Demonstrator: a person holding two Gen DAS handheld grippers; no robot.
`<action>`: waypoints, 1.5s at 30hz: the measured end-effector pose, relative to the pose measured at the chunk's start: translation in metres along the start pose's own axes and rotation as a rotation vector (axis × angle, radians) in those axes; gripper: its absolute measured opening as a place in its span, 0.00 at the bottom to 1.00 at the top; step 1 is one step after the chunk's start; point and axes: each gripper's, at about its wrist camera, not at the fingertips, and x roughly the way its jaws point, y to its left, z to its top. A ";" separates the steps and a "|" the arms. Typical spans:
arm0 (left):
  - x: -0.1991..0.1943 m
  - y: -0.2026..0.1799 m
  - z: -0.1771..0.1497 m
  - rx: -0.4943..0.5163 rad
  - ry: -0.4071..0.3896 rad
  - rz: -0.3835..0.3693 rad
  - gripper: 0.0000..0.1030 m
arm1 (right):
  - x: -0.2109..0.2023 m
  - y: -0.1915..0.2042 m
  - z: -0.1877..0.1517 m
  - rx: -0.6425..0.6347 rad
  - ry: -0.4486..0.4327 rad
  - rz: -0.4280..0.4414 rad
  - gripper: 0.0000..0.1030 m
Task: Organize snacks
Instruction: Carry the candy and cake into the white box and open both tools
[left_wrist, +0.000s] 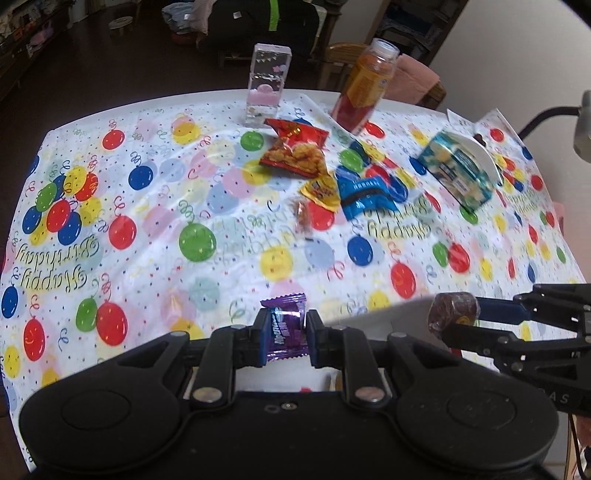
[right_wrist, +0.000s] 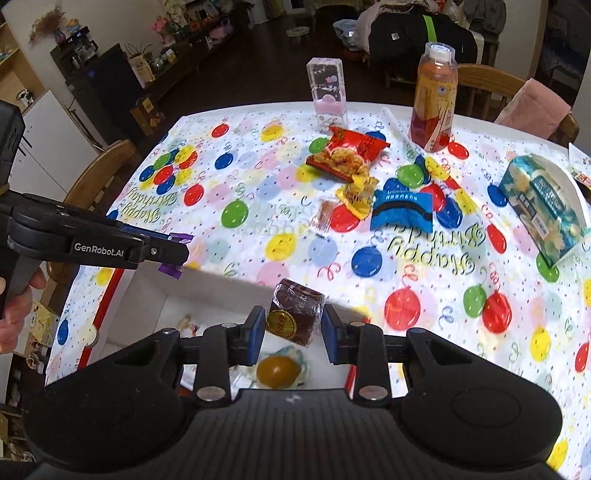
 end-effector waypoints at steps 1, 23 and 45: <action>-0.002 -0.001 -0.004 0.006 0.001 -0.002 0.17 | 0.000 0.002 -0.003 0.000 0.002 0.000 0.31; 0.028 -0.018 -0.064 0.097 0.104 -0.023 0.17 | 0.041 0.040 -0.080 -0.072 0.093 -0.048 0.31; 0.085 -0.038 -0.067 0.176 0.166 0.035 0.17 | 0.069 0.043 -0.090 -0.115 0.134 -0.073 0.32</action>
